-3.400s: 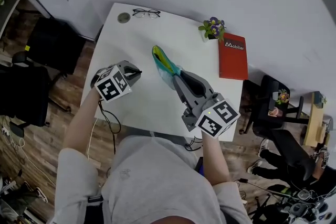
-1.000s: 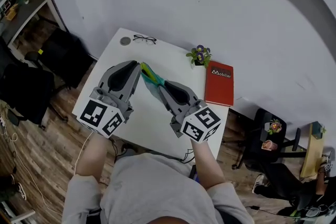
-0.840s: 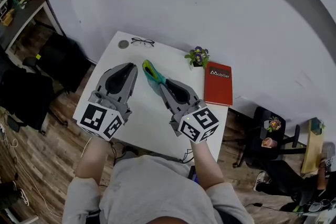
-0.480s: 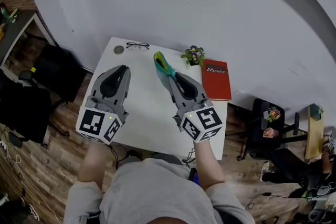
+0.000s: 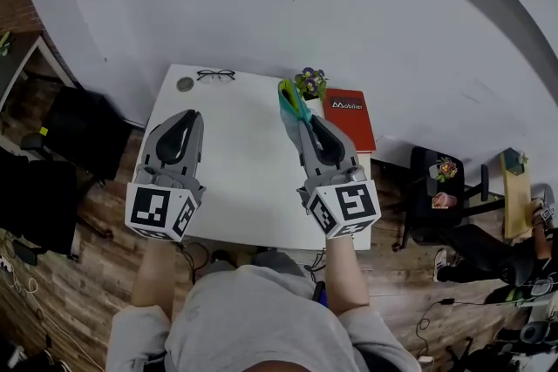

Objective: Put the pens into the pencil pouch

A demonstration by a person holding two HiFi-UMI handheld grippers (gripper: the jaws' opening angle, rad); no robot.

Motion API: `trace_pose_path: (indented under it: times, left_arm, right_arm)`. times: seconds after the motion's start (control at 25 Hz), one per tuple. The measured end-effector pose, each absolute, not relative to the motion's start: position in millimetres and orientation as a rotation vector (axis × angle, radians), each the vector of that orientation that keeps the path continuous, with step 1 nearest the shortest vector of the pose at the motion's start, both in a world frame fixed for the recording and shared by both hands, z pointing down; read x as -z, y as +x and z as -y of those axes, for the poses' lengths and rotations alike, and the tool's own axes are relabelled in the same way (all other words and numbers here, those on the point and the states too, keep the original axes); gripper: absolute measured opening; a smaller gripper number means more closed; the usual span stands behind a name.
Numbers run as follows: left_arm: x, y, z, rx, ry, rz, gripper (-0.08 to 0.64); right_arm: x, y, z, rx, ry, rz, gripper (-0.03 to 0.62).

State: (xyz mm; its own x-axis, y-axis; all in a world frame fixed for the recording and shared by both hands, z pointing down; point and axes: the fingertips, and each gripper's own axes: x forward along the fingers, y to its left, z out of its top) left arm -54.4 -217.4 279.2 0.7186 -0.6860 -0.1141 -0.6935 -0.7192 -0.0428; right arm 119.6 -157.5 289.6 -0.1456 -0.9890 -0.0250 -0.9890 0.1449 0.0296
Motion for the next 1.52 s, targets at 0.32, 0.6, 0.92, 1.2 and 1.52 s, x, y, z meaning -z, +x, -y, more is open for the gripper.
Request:
trace_pose_path:
  times: [0.32,0.6,0.92,1.2,1.52]
  left_arm:
    - [-284,-74,212,-0.151,-2.868,-1.154,0.046]
    - [-283,-83,206,-0.15,-2.857,-1.122,0.046]
    - [-279,-93,199,-0.173,-2.848,-1.084,0.046]
    - [-280,-104,193,-0.186,-2.857,-1.052,0.048]
    - [-280,-112,185,-0.208,-2.895,-1.022,0.046]
  right_arm:
    - [-282,120,136,0.118,2.166,2.283,0.069]
    - [-281,114,121,0.14,2.237,2.22,0.069]
    - [-283,102,108,0.139,2.287,2.169,0.069]
    - [-284,89,96,0.147,2.319,2.137,0.069]
    - [-281,79,85,0.163,2.346,2.114,0.069]
